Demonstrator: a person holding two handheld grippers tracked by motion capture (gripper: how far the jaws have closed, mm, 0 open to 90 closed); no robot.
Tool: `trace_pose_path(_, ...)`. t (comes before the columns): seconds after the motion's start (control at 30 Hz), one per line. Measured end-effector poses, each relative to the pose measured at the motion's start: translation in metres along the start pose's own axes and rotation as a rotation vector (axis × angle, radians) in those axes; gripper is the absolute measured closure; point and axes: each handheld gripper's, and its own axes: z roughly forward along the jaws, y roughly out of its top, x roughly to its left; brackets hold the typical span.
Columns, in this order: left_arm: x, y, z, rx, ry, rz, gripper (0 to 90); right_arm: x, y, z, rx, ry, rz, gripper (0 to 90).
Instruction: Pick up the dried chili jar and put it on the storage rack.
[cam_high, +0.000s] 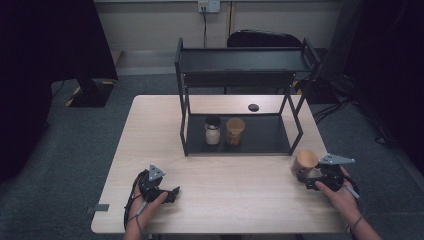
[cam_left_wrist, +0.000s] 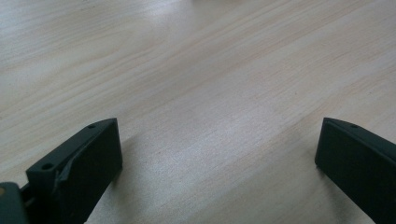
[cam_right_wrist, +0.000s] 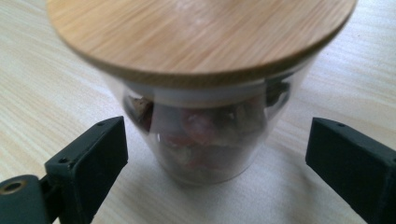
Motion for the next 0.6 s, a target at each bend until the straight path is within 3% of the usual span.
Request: trace_pose_path(0.6, 0.0000, 0.0000, 0.0000, 0.000, 0.000, 0.000, 0.0, -0.0005, 0.0052, 0.0074, -0.020, 0.006, -0.013, 11.3)
